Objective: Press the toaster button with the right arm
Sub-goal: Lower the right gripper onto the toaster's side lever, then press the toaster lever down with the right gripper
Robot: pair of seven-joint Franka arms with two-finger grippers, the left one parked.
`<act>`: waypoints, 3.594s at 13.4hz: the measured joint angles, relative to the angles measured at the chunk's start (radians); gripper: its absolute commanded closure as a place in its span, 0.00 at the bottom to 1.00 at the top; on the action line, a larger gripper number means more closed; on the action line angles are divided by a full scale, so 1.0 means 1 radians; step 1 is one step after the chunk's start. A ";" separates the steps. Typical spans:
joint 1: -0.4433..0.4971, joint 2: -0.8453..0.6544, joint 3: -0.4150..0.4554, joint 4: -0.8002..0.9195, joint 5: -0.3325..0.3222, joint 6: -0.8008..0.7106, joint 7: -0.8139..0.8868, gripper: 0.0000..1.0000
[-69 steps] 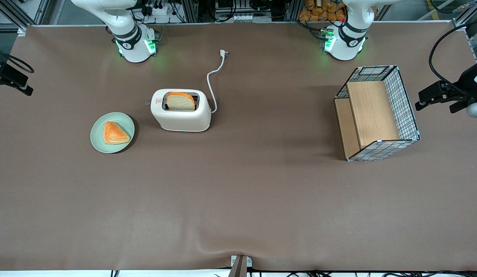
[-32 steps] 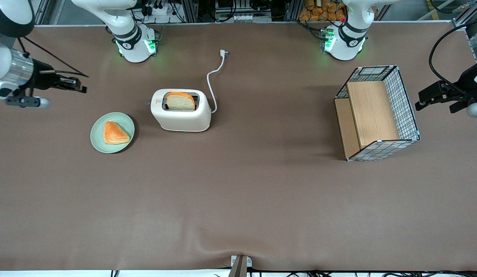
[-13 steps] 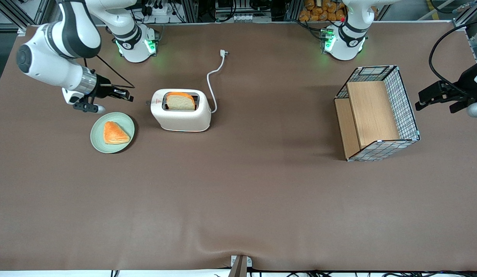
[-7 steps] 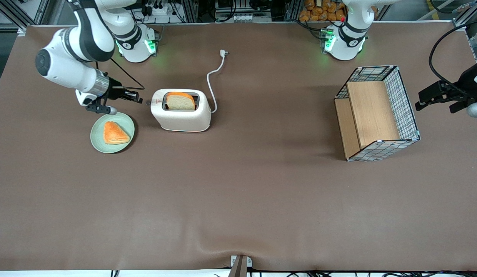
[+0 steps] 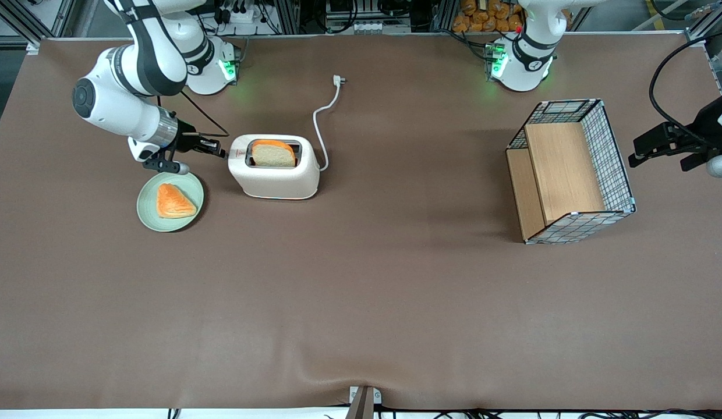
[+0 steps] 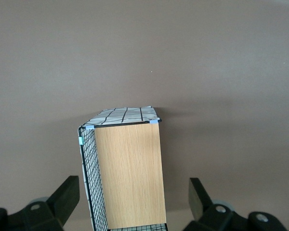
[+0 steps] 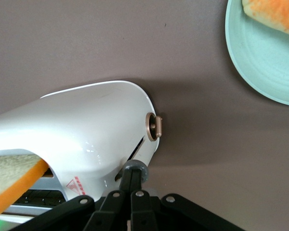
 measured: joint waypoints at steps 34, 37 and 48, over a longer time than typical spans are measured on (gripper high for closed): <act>0.033 0.125 -0.004 -0.040 0.091 0.172 -0.103 1.00; 0.033 0.134 -0.015 -0.040 0.134 0.175 -0.154 1.00; 0.033 0.135 -0.016 -0.040 0.140 0.176 -0.167 1.00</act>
